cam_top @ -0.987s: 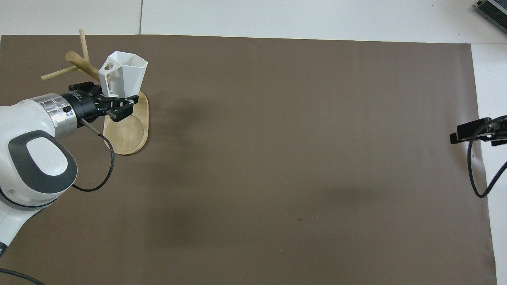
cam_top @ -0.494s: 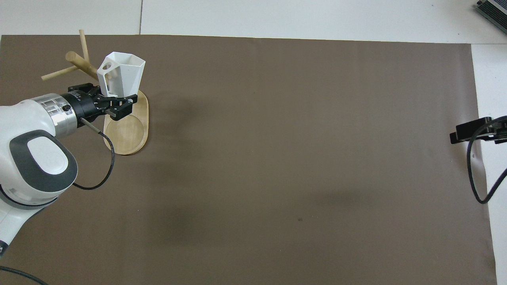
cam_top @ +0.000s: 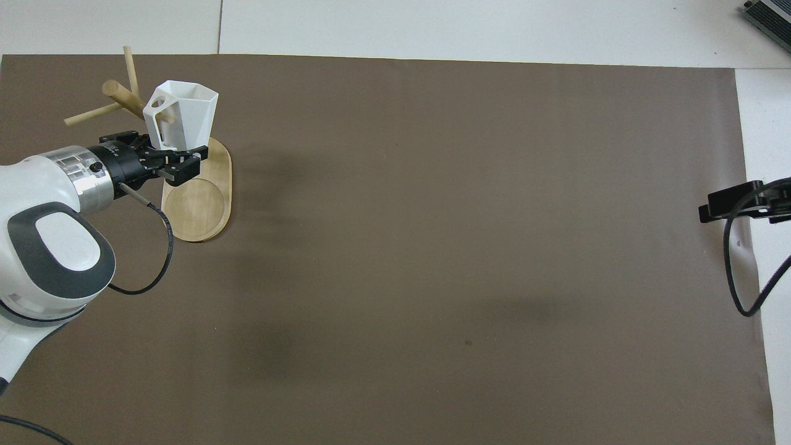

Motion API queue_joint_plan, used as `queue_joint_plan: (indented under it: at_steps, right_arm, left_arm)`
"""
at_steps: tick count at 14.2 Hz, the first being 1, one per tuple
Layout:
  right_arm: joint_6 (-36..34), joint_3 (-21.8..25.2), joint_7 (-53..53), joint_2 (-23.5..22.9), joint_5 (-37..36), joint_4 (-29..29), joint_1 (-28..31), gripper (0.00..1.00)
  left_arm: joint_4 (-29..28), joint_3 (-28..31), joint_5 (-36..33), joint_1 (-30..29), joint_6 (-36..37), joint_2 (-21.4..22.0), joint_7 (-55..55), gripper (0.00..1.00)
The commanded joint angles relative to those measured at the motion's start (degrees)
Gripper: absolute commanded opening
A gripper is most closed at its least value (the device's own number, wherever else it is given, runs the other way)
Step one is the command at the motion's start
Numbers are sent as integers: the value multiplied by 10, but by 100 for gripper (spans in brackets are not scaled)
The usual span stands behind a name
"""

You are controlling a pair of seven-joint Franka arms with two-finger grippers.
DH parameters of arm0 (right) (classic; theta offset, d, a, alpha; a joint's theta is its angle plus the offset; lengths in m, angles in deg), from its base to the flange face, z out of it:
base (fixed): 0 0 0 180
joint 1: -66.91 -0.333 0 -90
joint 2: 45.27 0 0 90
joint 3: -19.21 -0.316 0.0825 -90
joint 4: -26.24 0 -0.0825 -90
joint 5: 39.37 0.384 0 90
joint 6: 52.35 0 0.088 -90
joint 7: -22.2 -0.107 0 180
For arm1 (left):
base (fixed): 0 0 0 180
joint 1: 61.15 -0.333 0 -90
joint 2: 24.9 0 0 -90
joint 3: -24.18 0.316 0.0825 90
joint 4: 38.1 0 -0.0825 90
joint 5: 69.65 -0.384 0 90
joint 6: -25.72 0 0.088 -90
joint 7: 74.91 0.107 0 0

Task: Hang cup on rack
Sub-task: 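Lower the cup handle onto a rack peg with the left gripper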

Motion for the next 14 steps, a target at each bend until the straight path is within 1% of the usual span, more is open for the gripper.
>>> queue_joint_plan:
  at_steps: [1, 6, 7, 8, 9, 14]
  right_arm:
    - [-7, -2, -31, -2, -5, 9, -1, 100]
    - [-2, 3, -32, -2, -4, 9, -2, 100]
    - [-2, 2, -33, -2, -5, 9, -1, 100]
    - [-2, 2, -35, -2, -4, 9, -1, 100]
    - [-1, 1, -39, -2, -5, 9, -1, 100]
    - [1, 0, -46, 0, -5, 8, -1, 100]
  left_arm:
    - [1, -2, -11, -6, -8, -4, -16, 0]
    - [2, -2, -11, -18, -8, -4, -16, 0]
    - [2, -2, -11, -18, -7, -4, -15, 23]
    - [2, -2, -12, -18, -6, -4, -15, 72]
    - [2, -2, -12, -19, -4, -3, -15, 100]
    - [1, -2, -12, -20, -1, -3, -15, 100]
